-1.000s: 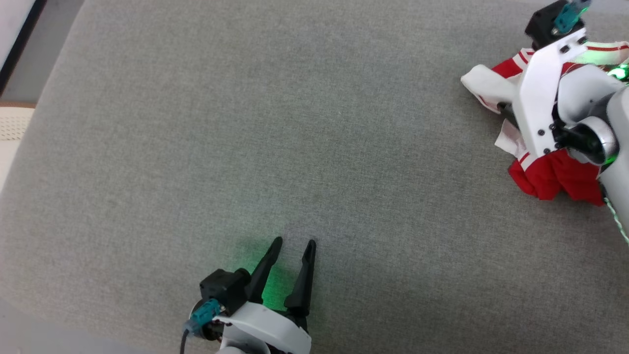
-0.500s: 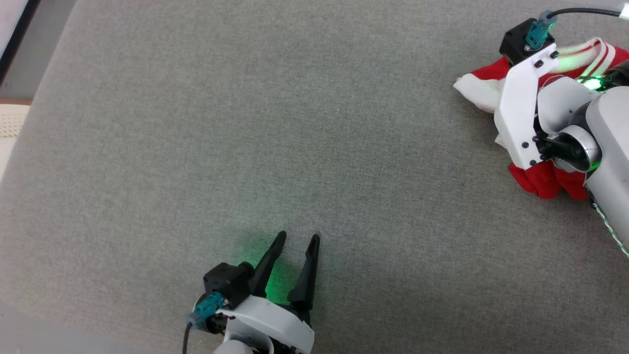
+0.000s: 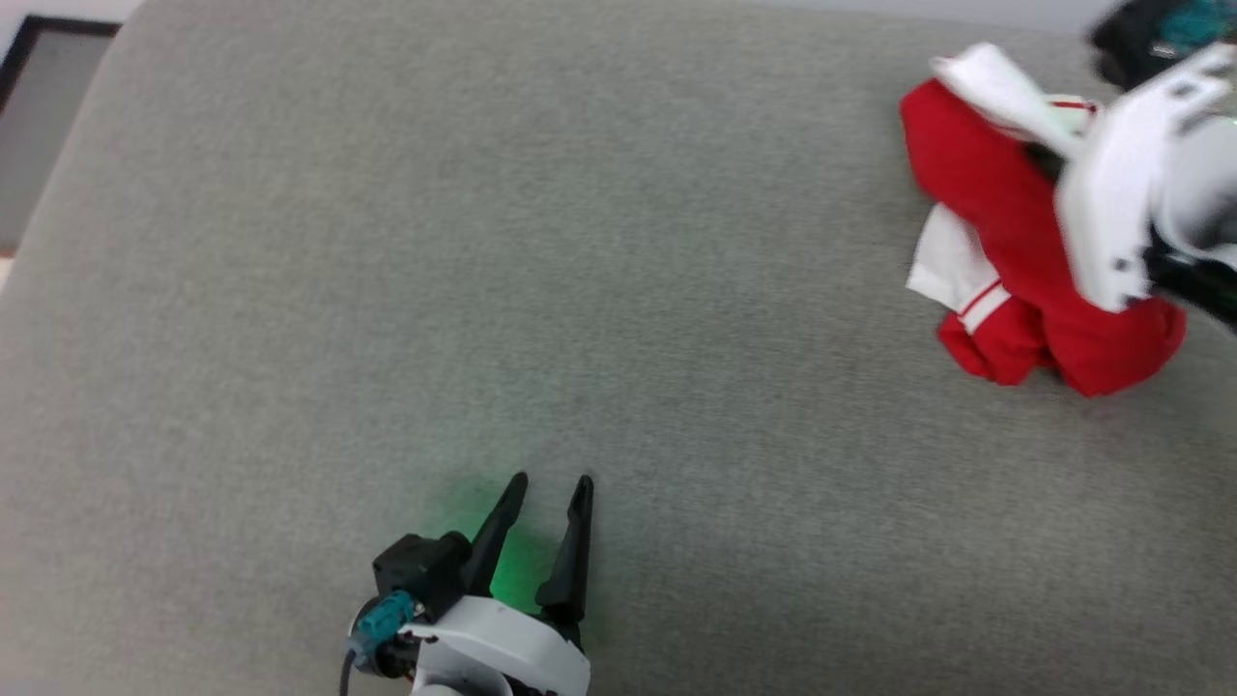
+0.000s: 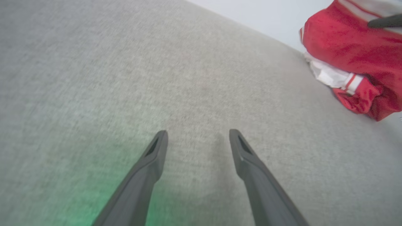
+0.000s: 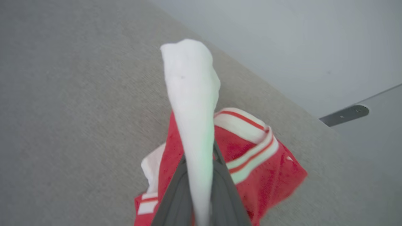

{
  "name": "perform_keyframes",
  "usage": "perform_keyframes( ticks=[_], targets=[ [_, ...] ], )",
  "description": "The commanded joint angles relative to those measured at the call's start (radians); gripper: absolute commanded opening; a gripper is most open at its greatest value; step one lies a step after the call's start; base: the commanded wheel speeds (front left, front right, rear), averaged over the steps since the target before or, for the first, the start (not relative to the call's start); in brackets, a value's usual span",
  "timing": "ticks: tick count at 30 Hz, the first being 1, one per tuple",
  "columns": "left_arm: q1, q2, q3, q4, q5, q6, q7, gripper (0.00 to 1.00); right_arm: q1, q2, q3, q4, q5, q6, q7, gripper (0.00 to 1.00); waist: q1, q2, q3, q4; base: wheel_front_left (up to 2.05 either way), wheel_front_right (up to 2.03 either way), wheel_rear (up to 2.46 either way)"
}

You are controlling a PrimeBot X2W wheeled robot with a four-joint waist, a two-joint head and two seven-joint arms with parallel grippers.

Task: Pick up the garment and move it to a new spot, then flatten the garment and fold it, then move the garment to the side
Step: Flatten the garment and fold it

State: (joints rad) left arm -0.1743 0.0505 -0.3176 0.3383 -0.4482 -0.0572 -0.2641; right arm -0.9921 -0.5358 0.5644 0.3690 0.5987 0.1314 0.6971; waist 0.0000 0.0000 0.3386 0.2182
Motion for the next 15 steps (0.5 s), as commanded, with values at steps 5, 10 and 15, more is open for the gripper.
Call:
perform_keyframes(
  ticks=[5,10,15],
  targets=[
    [0.014,0.0,0.015,-0.005,0.02,-0.005,0.0,1.0,0.17,-0.095,-0.16,-0.138,-0.108,-0.001,0.054,0.0,0.0,0.0,-0.022,-0.072,0.0,0.0,0.0],
    [0.002,0.0,0.021,-0.005,0.034,-0.014,0.0,1.0,0.368,-0.125,-0.406,-0.255,-0.285,-0.001,0.108,0.0,0.0,0.0,-0.005,-0.098,0.0,0.0,0.0],
    [-0.002,0.0,0.024,0.0,0.043,-0.017,0.0,1.0,0.515,-0.051,-0.608,-0.333,-0.434,-0.001,0.114,0.0,0.0,0.0,0.006,-0.107,0.0,0.0,0.0]
  ],
)
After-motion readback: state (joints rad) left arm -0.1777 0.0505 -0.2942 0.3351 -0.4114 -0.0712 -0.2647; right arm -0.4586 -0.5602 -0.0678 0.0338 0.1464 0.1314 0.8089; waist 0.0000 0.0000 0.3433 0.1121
